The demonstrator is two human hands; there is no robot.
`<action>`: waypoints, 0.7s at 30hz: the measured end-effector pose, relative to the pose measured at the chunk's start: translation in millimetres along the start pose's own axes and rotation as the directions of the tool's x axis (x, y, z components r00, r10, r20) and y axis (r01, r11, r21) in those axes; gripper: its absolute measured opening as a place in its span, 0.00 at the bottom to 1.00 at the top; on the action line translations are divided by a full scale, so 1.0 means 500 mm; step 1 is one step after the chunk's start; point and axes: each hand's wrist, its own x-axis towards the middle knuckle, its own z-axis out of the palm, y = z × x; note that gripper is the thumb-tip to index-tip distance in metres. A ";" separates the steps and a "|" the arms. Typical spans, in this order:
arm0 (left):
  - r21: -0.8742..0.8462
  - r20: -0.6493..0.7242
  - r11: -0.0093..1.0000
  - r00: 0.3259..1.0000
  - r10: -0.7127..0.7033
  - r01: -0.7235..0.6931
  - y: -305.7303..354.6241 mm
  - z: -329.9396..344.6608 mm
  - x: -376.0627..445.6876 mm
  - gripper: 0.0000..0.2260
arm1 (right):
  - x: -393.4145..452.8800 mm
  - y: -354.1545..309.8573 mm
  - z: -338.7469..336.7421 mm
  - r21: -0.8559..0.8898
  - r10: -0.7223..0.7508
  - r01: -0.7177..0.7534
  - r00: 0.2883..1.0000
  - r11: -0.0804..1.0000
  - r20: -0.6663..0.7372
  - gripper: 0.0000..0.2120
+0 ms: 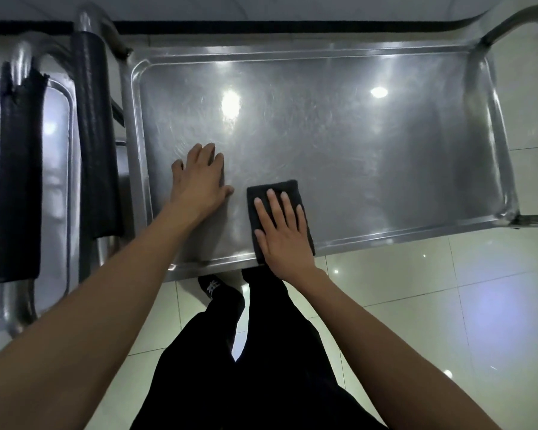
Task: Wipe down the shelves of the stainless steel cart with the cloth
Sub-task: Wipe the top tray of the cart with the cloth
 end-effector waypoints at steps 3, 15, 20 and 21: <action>-0.021 0.017 0.998 0.998 -0.060 0.061 -0.008 0.006 -0.001 0.30 | 0.079 -0.013 -0.015 0.023 0.005 -0.005 1.000 1.000 -0.017 0.30; -0.054 0.094 0.985 0.983 -0.156 0.161 0.002 0.000 -0.003 0.34 | 0.501 0.006 -0.118 0.047 -0.069 0.071 0.997 0.996 -0.047 0.28; -0.070 0.137 0.974 0.969 -0.204 0.215 0.011 0.007 -0.008 0.35 | 0.627 -0.009 -0.152 0.085 -0.069 0.074 0.995 0.994 -0.068 0.28; -0.075 0.131 0.971 0.967 -0.217 0.227 0.012 0.005 -0.010 0.34 | 0.641 -0.012 -0.156 0.091 -0.068 0.074 0.995 0.993 -0.070 0.28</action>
